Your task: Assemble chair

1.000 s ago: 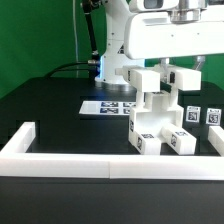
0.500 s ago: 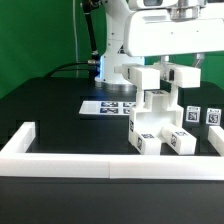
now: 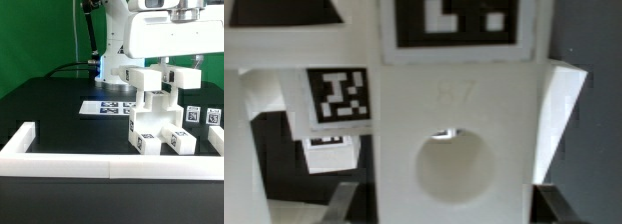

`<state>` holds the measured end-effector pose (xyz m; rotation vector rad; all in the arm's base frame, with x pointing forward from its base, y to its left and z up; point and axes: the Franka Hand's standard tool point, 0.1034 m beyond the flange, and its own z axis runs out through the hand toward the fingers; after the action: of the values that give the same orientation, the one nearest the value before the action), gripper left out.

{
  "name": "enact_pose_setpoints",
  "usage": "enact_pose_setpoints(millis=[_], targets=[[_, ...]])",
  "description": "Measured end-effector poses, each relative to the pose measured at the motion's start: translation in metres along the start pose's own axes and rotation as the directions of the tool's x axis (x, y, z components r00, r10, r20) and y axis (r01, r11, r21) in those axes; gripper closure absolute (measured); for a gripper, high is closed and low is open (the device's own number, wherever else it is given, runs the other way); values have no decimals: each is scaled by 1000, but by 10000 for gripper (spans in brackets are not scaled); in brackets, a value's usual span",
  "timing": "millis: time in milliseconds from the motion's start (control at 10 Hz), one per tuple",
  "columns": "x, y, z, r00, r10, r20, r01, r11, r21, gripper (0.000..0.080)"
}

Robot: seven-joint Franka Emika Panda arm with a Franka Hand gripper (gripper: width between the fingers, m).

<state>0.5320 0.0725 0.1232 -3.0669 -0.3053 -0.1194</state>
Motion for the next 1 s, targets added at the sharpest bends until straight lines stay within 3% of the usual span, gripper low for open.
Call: enact_pose_setpoints(millis=[700,1000], targets=[[-6,1,5,1000,-23,4,23,1000,-2,510],[-4,6,17,1000,-8,20,8,1000,-7,510]])
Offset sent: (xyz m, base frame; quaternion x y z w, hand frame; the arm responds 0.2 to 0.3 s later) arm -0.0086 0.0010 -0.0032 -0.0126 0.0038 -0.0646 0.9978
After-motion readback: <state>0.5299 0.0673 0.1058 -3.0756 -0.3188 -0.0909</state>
